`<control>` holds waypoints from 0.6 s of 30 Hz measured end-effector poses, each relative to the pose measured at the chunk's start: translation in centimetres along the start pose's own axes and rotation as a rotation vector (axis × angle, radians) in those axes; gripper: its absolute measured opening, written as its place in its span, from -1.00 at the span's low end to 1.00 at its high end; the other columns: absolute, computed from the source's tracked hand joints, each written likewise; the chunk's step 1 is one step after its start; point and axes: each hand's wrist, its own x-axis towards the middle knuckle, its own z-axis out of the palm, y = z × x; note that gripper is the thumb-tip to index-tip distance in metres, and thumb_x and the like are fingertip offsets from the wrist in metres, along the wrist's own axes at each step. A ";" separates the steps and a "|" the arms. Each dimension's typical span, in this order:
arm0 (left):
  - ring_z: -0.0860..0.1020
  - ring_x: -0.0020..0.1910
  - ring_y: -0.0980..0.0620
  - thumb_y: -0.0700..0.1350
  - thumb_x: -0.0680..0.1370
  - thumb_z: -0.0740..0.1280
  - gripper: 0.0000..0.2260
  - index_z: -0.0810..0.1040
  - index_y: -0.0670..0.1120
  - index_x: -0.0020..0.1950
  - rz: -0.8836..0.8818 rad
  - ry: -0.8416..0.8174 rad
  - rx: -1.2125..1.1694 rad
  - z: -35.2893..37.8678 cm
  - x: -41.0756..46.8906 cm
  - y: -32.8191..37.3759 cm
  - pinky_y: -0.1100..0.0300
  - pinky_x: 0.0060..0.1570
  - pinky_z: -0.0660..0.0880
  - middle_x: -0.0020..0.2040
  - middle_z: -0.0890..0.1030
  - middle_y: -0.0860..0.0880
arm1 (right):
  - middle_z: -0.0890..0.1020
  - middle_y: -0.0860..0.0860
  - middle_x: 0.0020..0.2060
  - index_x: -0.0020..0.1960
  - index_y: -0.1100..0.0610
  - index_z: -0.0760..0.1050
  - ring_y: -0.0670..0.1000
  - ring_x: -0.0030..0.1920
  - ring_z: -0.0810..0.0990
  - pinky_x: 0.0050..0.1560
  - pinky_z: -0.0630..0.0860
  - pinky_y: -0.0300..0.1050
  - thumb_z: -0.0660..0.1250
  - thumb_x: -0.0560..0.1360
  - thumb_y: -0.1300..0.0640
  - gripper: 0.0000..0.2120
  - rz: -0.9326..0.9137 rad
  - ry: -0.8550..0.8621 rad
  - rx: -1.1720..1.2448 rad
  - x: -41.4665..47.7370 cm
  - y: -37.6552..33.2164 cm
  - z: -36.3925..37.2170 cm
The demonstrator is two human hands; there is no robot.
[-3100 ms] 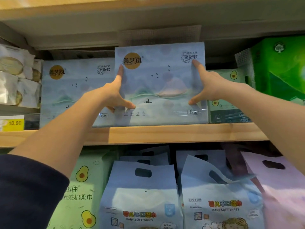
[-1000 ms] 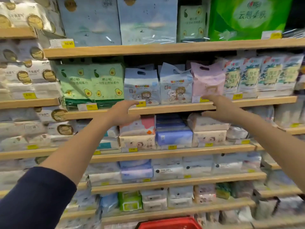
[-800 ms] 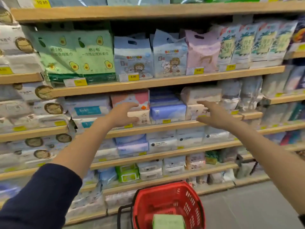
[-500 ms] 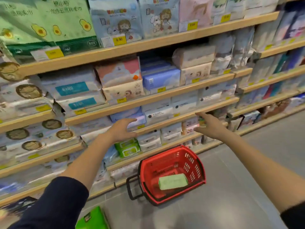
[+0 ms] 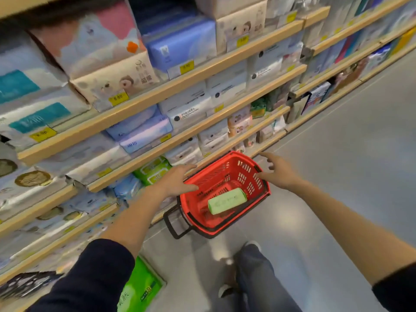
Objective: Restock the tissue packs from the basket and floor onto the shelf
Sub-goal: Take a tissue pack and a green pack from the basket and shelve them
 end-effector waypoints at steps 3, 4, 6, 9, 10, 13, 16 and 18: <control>0.35 0.36 -0.01 0.01 0.41 0.44 -0.33 0.27 -0.10 0.44 0.011 -0.036 -0.017 2.3 3.6 -0.8 0.16 0.30 0.27 0.41 0.35 -0.03 | 0.45 0.21 0.28 0.42 0.17 0.22 0.17 0.20 0.49 0.01 0.41 -0.12 0.37 0.43 0.18 -0.39 0.053 -0.003 0.026 2.9 2.0 1.5; 0.36 0.34 0.02 0.02 0.40 0.44 -0.33 0.28 -0.10 0.44 0.014 -0.047 -0.034 3.3 4.9 -1.3 0.17 0.29 0.28 0.38 0.35 0.00 | 0.45 0.20 0.28 0.42 0.18 0.22 0.18 0.20 0.49 0.05 0.43 -0.08 0.38 0.43 0.19 -0.38 0.069 -0.011 0.045 3.8 2.8 2.2; 0.36 0.37 -0.05 0.04 0.39 0.44 -0.31 0.27 -0.09 0.45 -0.011 -0.078 -0.044 5.8 7.5 -2.4 0.09 0.33 0.29 0.39 0.38 -0.07 | 0.46 0.20 0.28 0.40 0.20 0.24 0.18 0.19 0.50 0.12 0.45 -0.03 0.39 0.40 0.22 -0.38 0.100 -0.032 0.071 5.8 4.5 3.6; 0.32 0.39 -0.10 0.06 0.41 0.41 -0.30 0.20 -0.01 0.48 -0.077 -0.152 0.005 9.5 11.0 -4.0 -0.01 0.33 0.31 0.43 0.33 -0.12 | 0.48 0.18 0.27 0.38 0.21 0.28 0.15 0.20 0.50 0.13 0.40 -0.12 0.40 0.39 0.22 -0.39 0.157 -0.061 0.078 8.4 7.4 5.8; 0.33 0.39 -0.12 0.07 0.41 0.40 -0.29 0.18 0.01 0.48 -0.085 -0.171 0.023 10.6 12.0 -4.5 -0.04 0.31 0.33 0.43 0.32 -0.13 | 0.47 0.18 0.28 0.39 0.20 0.27 0.16 0.21 0.48 0.15 0.40 -0.09 0.41 0.39 0.20 -0.38 0.177 -0.075 0.070 9.3 8.4 6.6; 0.35 0.37 -0.16 0.10 0.41 0.37 -0.28 0.13 0.06 0.49 -0.098 -0.208 0.098 14.6 15.8 -6.7 -0.08 0.27 0.37 0.43 0.31 -0.14 | 0.47 0.16 0.25 0.39 0.12 0.28 0.12 0.20 0.46 0.17 0.43 -0.04 0.42 0.38 0.14 -0.37 0.212 -0.105 0.081 12.4 11.8 9.7; 0.32 0.40 -0.14 0.11 0.42 0.35 -0.27 0.07 0.10 0.50 -0.134 -0.225 0.162 18.8 19.4 -9.1 -0.07 0.29 0.35 0.47 0.24 -0.13 | 0.46 0.13 0.26 0.39 0.11 0.28 0.09 0.24 0.42 0.20 0.43 -0.02 0.42 0.37 0.12 -0.37 0.241 -0.118 0.121 15.5 15.0 13.5; 0.34 0.38 -0.14 0.13 0.42 0.34 -0.27 0.05 0.12 0.51 -0.157 -0.244 0.207 22.1 21.5 -11.0 -0.03 0.27 0.36 0.48 0.23 -0.10 | 0.44 0.09 0.28 0.39 0.10 0.28 0.05 0.25 0.41 0.19 0.41 -0.13 0.41 0.37 0.13 -0.37 0.255 -0.114 0.127 17.5 17.2 16.2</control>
